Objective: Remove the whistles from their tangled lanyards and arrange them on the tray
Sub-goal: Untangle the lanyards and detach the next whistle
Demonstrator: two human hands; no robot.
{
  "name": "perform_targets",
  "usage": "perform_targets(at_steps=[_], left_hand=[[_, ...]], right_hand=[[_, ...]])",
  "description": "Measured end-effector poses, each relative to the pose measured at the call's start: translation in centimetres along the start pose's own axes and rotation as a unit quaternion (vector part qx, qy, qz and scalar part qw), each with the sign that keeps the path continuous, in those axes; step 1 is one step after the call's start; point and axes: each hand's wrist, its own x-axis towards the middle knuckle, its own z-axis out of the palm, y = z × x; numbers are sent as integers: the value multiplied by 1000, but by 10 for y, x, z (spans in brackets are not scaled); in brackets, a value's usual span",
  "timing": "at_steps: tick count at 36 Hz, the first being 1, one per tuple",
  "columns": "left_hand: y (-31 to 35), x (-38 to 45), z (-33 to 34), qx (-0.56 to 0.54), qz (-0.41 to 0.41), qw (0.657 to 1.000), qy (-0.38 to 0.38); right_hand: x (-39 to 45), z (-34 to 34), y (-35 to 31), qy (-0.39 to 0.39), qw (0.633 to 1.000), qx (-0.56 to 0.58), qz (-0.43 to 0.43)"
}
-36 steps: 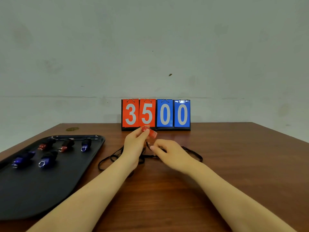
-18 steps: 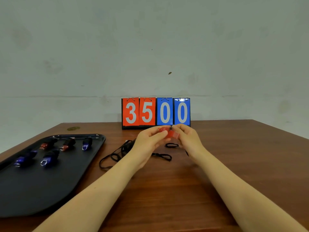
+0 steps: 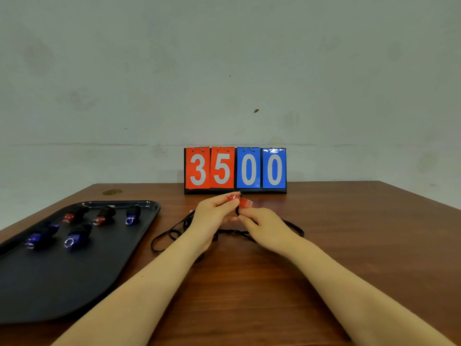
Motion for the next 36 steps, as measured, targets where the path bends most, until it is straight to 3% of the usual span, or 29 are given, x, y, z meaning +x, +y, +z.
perform_targets(at_steps=[14,18,24,30,36], left_hand=[[-3,0,1,104,45,993,20],[-3,4,-8,121,32,992,25],[2,-2,-6,261,30,961,-87],[9,-9,5,169,26,977,-130],[9,-14,9,26,7,987,-157]], right_hand=[[-3,-13,-8,33,997,-38,-53],[-2,-19,-14,74,997,29,-21],[-2,-33,-11,151,969,187,58],[0,-39,3,173,935,276,140],[-1,-32,3,123,955,235,131]])
